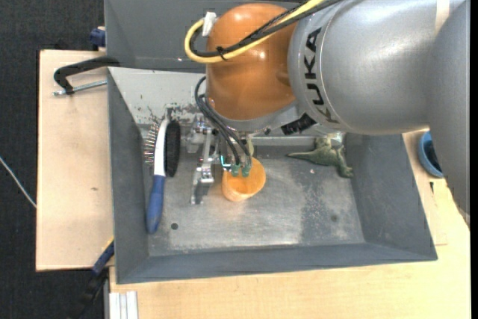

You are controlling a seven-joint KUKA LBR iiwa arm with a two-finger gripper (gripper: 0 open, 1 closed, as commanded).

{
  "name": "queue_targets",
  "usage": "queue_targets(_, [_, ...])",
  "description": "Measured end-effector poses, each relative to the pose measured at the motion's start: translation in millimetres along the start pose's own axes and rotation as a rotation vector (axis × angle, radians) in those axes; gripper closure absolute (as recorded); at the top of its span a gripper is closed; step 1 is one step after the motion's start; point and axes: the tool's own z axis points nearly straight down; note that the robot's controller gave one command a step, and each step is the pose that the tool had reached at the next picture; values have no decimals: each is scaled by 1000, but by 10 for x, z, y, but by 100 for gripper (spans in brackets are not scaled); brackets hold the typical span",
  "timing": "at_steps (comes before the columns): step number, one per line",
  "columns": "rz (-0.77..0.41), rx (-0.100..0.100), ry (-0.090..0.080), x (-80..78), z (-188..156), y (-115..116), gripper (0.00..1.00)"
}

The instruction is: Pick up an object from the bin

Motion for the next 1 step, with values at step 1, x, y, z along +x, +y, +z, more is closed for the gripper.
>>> queue_targets(1, [-168, -1, -10, 172, 1380, 57, 0])
